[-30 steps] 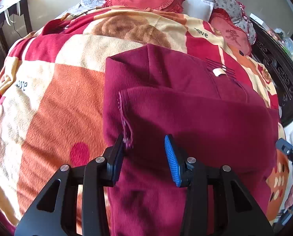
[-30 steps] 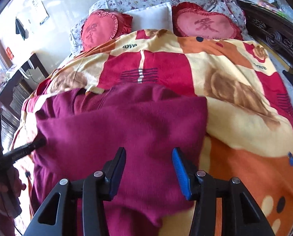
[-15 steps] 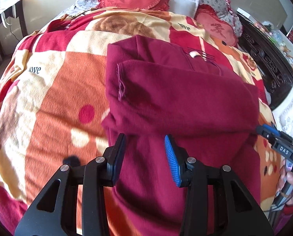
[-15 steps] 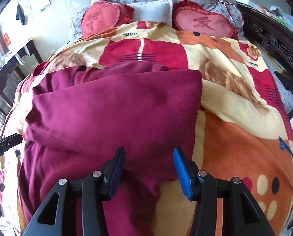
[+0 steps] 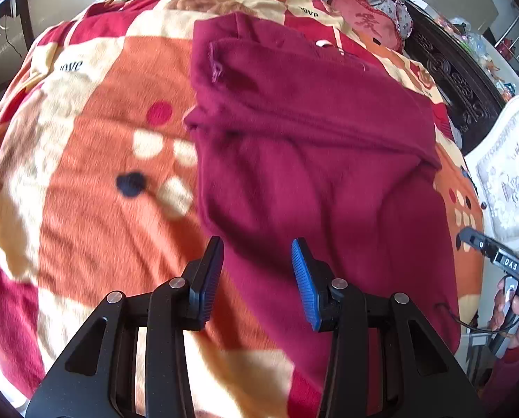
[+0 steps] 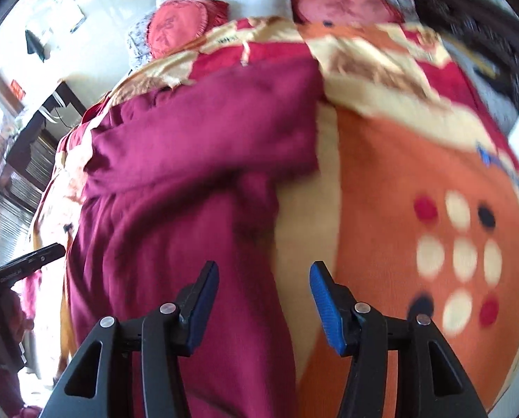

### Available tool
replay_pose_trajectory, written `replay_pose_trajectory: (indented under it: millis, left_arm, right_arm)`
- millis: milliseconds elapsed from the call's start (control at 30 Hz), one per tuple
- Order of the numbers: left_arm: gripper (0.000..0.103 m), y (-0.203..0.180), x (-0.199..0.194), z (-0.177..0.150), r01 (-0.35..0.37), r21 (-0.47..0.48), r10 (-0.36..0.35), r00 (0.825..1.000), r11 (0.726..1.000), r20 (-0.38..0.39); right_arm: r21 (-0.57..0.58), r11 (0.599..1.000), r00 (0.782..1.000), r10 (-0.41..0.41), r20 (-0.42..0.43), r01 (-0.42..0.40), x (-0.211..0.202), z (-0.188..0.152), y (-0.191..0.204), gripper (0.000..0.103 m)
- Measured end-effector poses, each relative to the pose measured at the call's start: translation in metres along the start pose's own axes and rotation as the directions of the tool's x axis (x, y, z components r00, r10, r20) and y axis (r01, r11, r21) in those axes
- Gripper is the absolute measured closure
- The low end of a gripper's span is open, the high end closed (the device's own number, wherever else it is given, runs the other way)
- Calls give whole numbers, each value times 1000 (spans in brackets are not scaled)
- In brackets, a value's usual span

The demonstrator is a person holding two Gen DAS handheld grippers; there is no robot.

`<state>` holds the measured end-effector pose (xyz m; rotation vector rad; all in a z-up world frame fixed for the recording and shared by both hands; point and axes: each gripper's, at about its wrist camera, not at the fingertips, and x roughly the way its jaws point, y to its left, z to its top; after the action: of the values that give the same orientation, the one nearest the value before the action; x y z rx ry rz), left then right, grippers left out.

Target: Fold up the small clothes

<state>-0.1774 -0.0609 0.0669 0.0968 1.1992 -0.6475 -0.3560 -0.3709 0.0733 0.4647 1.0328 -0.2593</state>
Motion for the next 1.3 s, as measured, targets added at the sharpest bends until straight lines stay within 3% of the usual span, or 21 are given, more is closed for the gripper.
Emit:
replay_pose_trajectory:
  millis: [267, 400, 467, 567, 700, 900, 967, 1000, 1033, 1067, 1133, 1167, 1233, 1300]
  left_arm:
    - [62, 6, -9, -21, 58, -16, -59, 997, 998, -45]
    - [49, -3, -16, -31, 89, 0, -88, 995, 996, -49]
    - [49, -9, -19, -35, 92, 7, -92, 995, 996, -45]
    - [49, -14, -22, -38, 98, 7, -98, 994, 995, -46]
    - [49, -12, -33, -38, 82, 5, -82, 996, 997, -23]
    - [49, 9, -57, -45, 37, -13, -36, 999, 999, 14]
    - [49, 20, -63, -47, 26, -30, -26, 999, 999, 24]
    - [49, 25, -66, -48, 25, -42, -24, 999, 999, 28]
    - [49, 31, -69, -50, 27, -59, -25, 999, 998, 33]
    - [49, 36, -70, -50, 30, -74, -27, 999, 997, 35]
    - [49, 44, -71, -52, 34, -100, -31, 999, 994, 33]
    - [48, 47, -71, -53, 36, -108, -33, 999, 994, 29]
    - [48, 49, -70, -57, 46, -116, -44, 999, 992, 20]
    - [48, 48, -66, -62, 64, -115, -65, 998, 991, 0]
  right_arm:
    - [70, 990, 988, 131, -85, -125, -32, -65, -33, 49]
    - [46, 993, 989, 109, -103, -105, -61, -79, -40, 43]
    - [36, 986, 982, 168, -91, -165, -74, -82, -35, 42]
    - [-8, 949, 948, 313, -60, -314, -82, -81, -8, 41]
    - [-29, 878, 873, 472, -122, -478, -44, -83, 45, 41]
    - [-96, 868, 855, 452, -254, -488, 32, -96, 118, 41]
    - [-132, 860, 855, 452, -254, -493, 37, -101, 140, 41]
    - [-163, 839, 845, 477, -240, -520, 32, -102, 155, 41]
    - [-183, 810, 825, 515, -231, -557, 27, -104, 168, 41]
    - [-192, 771, 791, 565, -236, -608, 23, -107, 182, 41]
    - [-215, 706, 733, 609, -303, -675, 23, -117, 211, 41]
    - [-237, 693, 726, 597, -341, -681, 24, -123, 221, 41]
    - [-289, 685, 737, 558, -380, -668, 22, -132, 229, 41]
    - [-312, 710, 770, 529, -356, -632, 14, -133, 219, 41]
